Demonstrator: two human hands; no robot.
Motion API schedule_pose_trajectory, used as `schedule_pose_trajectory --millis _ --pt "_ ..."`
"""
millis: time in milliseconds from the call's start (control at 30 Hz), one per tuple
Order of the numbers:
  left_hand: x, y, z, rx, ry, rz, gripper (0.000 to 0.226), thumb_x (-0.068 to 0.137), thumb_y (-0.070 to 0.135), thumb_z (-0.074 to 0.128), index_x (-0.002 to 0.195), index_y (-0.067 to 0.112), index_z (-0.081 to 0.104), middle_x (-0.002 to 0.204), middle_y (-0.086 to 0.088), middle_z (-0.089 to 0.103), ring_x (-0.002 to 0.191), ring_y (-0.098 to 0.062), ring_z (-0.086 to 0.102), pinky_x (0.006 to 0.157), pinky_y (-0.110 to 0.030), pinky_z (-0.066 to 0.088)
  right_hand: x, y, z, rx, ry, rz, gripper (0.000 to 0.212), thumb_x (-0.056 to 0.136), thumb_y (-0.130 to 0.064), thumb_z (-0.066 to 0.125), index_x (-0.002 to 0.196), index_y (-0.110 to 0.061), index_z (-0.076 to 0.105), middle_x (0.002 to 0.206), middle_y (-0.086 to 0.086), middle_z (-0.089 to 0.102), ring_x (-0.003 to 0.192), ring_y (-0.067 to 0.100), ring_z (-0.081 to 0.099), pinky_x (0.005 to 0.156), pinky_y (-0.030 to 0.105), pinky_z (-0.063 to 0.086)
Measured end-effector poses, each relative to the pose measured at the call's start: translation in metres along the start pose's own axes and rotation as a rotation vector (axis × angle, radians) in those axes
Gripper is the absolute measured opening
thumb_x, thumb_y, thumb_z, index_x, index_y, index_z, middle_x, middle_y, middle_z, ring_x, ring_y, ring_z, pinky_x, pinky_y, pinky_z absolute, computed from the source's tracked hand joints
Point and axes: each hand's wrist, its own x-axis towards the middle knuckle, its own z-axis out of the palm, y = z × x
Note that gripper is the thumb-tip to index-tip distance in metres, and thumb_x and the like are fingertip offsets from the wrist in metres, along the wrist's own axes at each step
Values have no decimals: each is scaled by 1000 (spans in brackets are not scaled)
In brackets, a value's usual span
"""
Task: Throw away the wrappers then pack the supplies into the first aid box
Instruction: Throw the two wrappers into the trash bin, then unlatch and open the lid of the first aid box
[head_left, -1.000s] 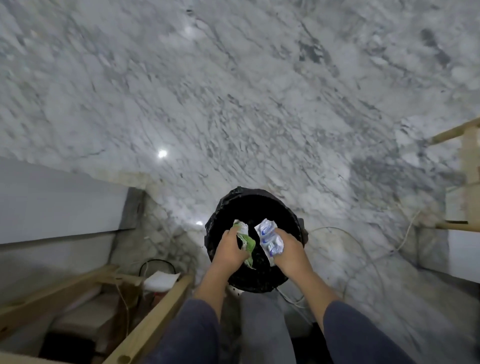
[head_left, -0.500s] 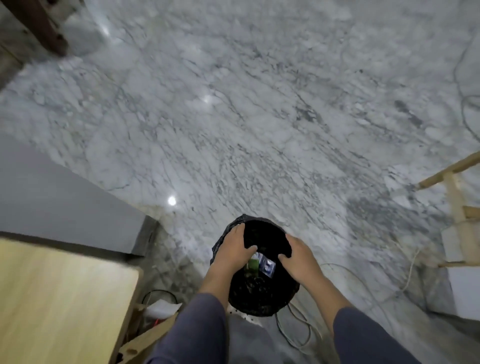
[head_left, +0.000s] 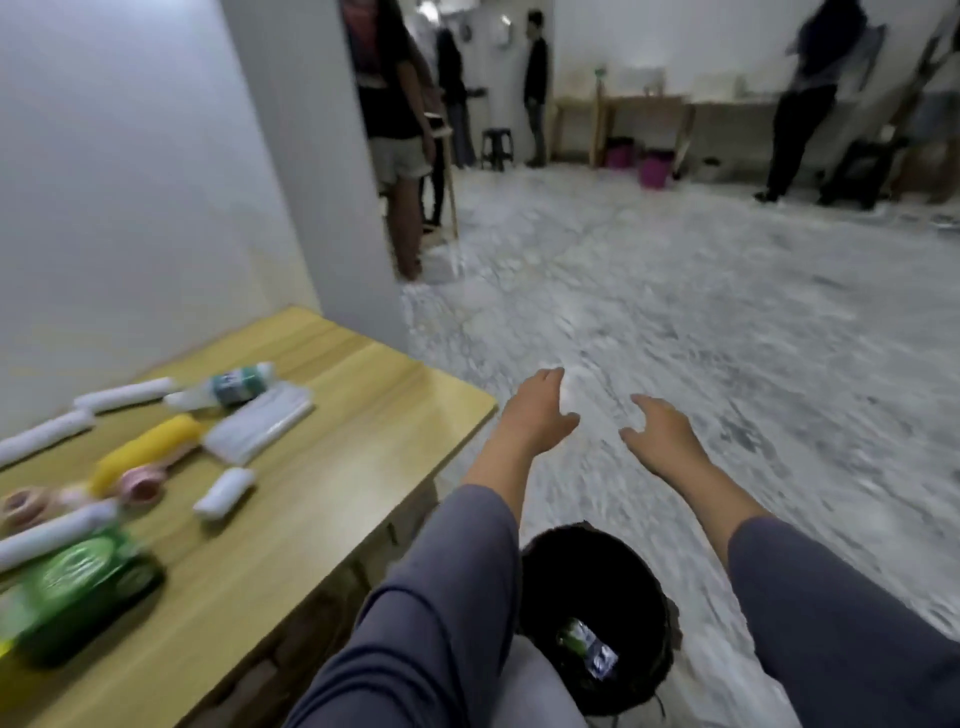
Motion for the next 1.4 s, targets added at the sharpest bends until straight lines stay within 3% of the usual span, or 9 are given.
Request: schedule_pose_trajectory --millis 333,467,600,767,933,1033,1167,1400 --pt "-149 -106 -169 117 512 -253 66 91 31 58 145 5 32 150 -15 38 138 -29 35 111 -35 29 -57 -221 43 13 12 -568 55 86 -16 55 138 -8 39 147 15 39 135 29 37 109 36 31" --pt "-218 -164 -223 243 551 -403 67 92 32 57 147 6 28 154 -12 32 144 -25 27 116 -34 22 -84 -306 89 32 -23 -789 53 84 -15 57 135 -9 44 141 13 46 130 27 42 107 33 33" --pt "-293 -219 -261 405 483 -494 66 93 28 52 150 10 23 159 -6 22 148 -20 16 117 -30 13 -116 -383 135 40 -126 -954 51 86 -19 56 135 -12 44 141 8 47 128 27 45 103 36 38" --pt "-376 -284 -292 526 484 -631 81 89 32 57 154 13 10 163 -2 8 151 -17 2 121 -29 4 -161 -458 197 2 -186 -1237 55 86 -22 56 138 -16 39 146 4 42 133 21 39 109 29 31" --pt "-424 -326 -290 468 548 -744 95 87 34 63 154 17 -2 163 3 -5 150 -14 -7 120 -29 1 -196 -496 254 -127 -181 -1517 64 88 -33 54 145 -20 26 154 1 27 144 18 21 117 31 16" --pt "-431 -347 -283 445 596 -764 99 85 33 67 154 18 -3 163 3 -6 150 -13 -9 119 -28 -1 -198 -502 287 -216 -88 -1645 73 83 -39 61 144 -19 27 153 4 30 142 22 27 113 33 7" --pt "-428 -366 -279 414 680 -750 98 84 32 70 154 19 3 163 4 -3 150 -13 -7 119 -27 2 -195 -508 309 -287 51 -1668 85 65 -43 77 137 -17 40 140 5 51 128 22 50 106 40 24" --pt "-420 -373 -272 321 816 -738 96 80 31 74 153 21 12 163 4 6 151 -13 -2 119 -31 14 -188 -510 314 -119 38 -1707 79 68 -32 78 136 -14 42 139 9 52 128 27 50 106 41 24"
